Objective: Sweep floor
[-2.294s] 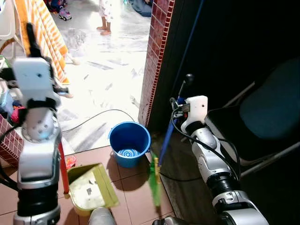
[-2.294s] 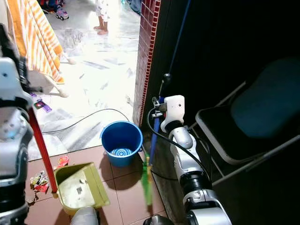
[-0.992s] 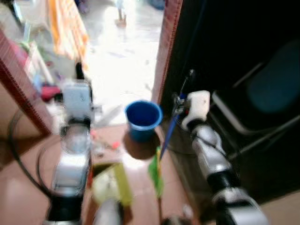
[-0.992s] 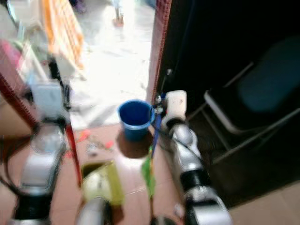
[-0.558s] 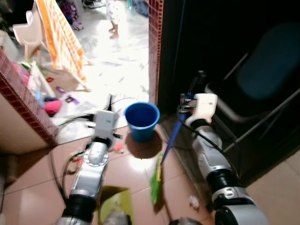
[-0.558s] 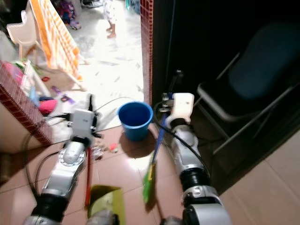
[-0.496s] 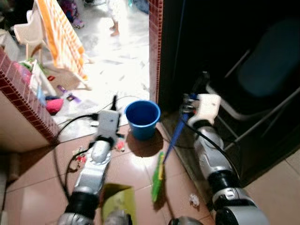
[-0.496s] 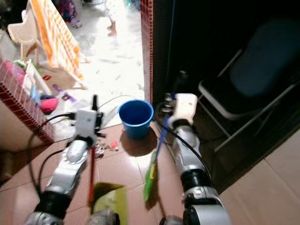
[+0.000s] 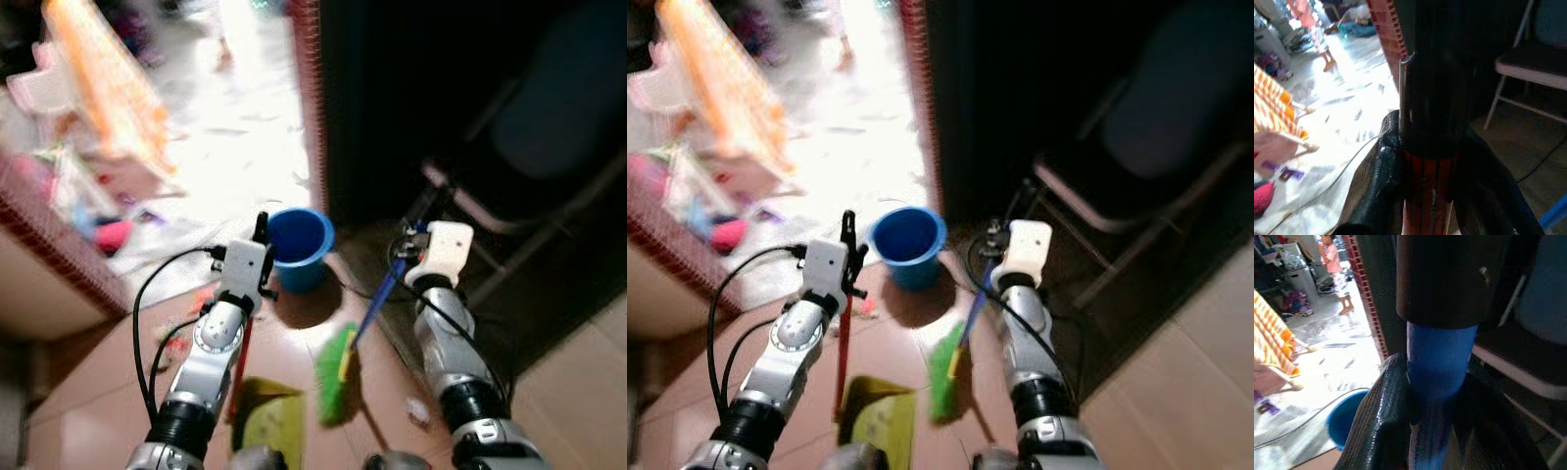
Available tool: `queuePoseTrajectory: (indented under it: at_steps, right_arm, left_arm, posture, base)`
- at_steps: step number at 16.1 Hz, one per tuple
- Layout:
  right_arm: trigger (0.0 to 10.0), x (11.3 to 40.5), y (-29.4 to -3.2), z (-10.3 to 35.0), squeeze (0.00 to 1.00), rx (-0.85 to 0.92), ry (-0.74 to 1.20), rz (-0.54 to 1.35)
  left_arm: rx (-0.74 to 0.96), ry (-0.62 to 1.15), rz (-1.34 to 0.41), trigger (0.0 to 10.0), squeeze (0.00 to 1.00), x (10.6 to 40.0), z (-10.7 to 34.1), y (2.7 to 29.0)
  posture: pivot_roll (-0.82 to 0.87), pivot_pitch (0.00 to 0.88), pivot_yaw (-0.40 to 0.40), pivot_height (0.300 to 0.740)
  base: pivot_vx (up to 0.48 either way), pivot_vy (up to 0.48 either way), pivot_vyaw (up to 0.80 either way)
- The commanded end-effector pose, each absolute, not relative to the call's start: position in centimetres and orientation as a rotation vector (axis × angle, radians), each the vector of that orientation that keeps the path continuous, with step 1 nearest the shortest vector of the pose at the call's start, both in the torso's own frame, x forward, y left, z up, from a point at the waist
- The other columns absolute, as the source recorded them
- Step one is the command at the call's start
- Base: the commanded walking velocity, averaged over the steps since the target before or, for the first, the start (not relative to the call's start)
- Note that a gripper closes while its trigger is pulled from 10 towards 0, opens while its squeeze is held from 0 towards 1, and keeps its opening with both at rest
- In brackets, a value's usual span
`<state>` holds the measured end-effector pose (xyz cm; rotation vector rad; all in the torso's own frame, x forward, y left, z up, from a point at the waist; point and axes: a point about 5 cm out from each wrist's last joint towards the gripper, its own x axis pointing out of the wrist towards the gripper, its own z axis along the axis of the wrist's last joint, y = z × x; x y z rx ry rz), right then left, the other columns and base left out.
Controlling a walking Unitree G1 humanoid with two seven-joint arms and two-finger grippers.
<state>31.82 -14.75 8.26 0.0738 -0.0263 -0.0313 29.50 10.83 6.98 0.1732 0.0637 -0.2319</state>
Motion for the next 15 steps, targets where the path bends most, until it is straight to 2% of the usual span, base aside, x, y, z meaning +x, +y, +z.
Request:
queuePoseTrajectory:
  at_steps: [1, 5, 9, 11, 15]
  right_arm:
    - [10.0, 32.9, -13.5, 9.6, 0.00, 0.066, -0.060, 0.027]
    - [10.0, 33.7, -12.4, 10.4, 0.00, 0.012, -0.076, 0.120]
    - [10.0, 33.4, -11.7, 10.1, 0.00, -0.003, -0.069, 0.201]
    - [10.0, 33.9, -11.5, 11.5, 0.00, -0.080, -0.145, 0.243]
    - [10.0, 34.6, -12.9, 13.3, 0.00, -0.193, -0.220, 0.144]
  left_arm:
    - [0.195, 0.066, -0.150, 10.0, 0.00, 29.7, 7.0, 12.4]
    - [0.192, 0.033, -0.034, 10.0, 0.00, 29.2, 6.8, 13.6]
    - [0.191, 0.012, 0.045, 10.0, 0.00, 28.9, 6.6, 13.5]
    - [0.179, 0.014, 0.062, 10.0, 0.00, 28.8, 6.6, 13.5]
    - [0.193, 0.033, 0.006, 10.0, 0.00, 28.5, 5.9, 13.2]
  posture:
    - [-0.06, 0.000, 0.079, 0.740]
    - [-0.01, 0.000, 0.008, 0.740]
    - [0.03, 0.000, -0.073, 0.740]
    - [0.03, 0.000, -0.075, 0.740]
    - [0.01, 0.000, -0.047, 0.740]
  base:
    - [0.000, 0.000, 0.00]
    - [0.000, 0.000, 0.00]
    - [0.000, 0.000, 0.63]
    - [0.000, 0.000, 0.00]
    - [0.000, 0.000, 0.00]
